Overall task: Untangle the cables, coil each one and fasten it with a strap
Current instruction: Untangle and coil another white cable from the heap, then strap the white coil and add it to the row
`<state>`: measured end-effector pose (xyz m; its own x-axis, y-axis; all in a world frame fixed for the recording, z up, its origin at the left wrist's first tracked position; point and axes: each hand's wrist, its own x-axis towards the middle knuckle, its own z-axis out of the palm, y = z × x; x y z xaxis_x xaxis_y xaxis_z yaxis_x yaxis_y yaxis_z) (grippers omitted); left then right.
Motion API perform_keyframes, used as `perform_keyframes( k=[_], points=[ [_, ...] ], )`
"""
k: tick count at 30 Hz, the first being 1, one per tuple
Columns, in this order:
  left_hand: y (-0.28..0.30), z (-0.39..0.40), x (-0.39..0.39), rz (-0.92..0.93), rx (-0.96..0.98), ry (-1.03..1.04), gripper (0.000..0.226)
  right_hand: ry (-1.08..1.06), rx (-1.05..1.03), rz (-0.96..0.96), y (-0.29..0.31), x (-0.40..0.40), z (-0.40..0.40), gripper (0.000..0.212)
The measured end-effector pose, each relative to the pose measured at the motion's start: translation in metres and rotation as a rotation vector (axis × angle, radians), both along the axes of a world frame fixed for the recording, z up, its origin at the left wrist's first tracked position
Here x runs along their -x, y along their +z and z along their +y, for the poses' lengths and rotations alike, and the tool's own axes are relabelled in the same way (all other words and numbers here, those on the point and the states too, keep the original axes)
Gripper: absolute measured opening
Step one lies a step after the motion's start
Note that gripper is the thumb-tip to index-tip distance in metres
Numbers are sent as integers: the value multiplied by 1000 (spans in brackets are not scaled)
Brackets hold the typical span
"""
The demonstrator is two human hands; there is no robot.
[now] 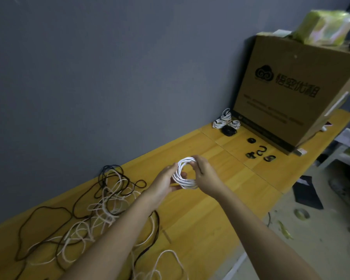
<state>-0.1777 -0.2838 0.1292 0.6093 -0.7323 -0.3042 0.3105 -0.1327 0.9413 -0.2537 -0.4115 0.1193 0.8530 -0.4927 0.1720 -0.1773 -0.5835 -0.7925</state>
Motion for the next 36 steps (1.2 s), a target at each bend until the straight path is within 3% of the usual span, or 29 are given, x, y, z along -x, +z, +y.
perform_keyframes(
  k=[5, 10, 18, 25, 30, 36],
  points=[
    [-13, -103, 23, -332, -231, -32, 47, 90, 45, 65, -25, 27, -91, 23],
    [-25, -198, 60, -382, -217, 85, 39, 17, 24, -1, -38, 53, -169, 23],
    [-52, -285, 66, -543, -345, 98, 30, -150, -469, 21, -53, 58, -233, 36],
    [-82, -364, 44, -616, -355, -27, 31, -231, -403, 59, -90, 42, -302, 37],
    [-97, -422, 39, -536, -442, -85, 35, -319, -335, 29, -115, 32, -360, 26],
    [-111, -485, 31, -497, -563, -148, 21, -210, -112, 140, -144, 22, -441, 35]
  ],
)
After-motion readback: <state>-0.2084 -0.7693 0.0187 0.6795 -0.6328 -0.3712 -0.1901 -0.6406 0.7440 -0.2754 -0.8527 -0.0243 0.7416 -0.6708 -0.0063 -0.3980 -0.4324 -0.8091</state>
